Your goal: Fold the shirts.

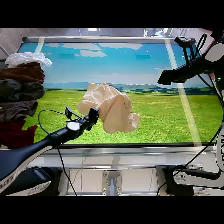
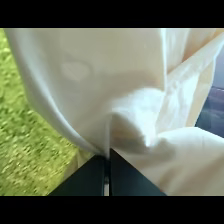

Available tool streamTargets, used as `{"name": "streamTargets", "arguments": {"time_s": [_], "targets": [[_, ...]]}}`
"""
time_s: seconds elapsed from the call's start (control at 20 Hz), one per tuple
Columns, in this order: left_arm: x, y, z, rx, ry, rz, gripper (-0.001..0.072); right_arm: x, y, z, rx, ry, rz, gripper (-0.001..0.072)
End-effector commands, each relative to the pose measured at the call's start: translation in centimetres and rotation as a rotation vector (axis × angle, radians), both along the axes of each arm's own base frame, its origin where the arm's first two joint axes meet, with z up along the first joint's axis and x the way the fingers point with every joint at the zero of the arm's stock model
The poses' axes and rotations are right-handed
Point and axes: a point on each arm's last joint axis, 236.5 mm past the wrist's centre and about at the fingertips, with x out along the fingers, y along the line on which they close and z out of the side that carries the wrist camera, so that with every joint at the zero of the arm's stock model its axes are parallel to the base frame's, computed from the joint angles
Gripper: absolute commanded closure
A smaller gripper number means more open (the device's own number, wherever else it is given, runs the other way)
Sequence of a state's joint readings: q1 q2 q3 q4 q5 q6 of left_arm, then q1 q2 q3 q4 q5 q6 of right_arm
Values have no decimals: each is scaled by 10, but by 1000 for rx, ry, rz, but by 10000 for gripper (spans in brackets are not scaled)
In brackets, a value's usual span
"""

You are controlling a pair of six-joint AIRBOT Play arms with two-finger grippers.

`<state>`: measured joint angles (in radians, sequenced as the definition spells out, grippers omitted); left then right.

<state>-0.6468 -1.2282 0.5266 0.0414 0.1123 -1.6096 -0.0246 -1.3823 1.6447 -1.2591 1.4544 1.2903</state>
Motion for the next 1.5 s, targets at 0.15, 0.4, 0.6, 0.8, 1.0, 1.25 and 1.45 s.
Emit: {"name": "streamTargets", "arguments": {"time_s": [0.15,0.4,0.6,0.8,1.0,1.25,1.45], "targets": [[37,64,140,73,-407,-12,696,0,18,-40,85,59,9,116],[27,133,192,117,-499,4,697,-16,85,-122,395,290,68,191],[14,155,164,181,-389,-69,697,-4,125,-175,407,329,73,186],[17,183,161,214,-374,-8,697,11,165,-201,397,269,77,186],[19,210,160,225,-361,63,697,12,187,-211,390,245,92,187],[15,208,155,231,-342,38,697,6,218,-210,481,260,123,189],[15,208,155,232,-341,38,697,18,222,-211,474,210,113,195]]}}
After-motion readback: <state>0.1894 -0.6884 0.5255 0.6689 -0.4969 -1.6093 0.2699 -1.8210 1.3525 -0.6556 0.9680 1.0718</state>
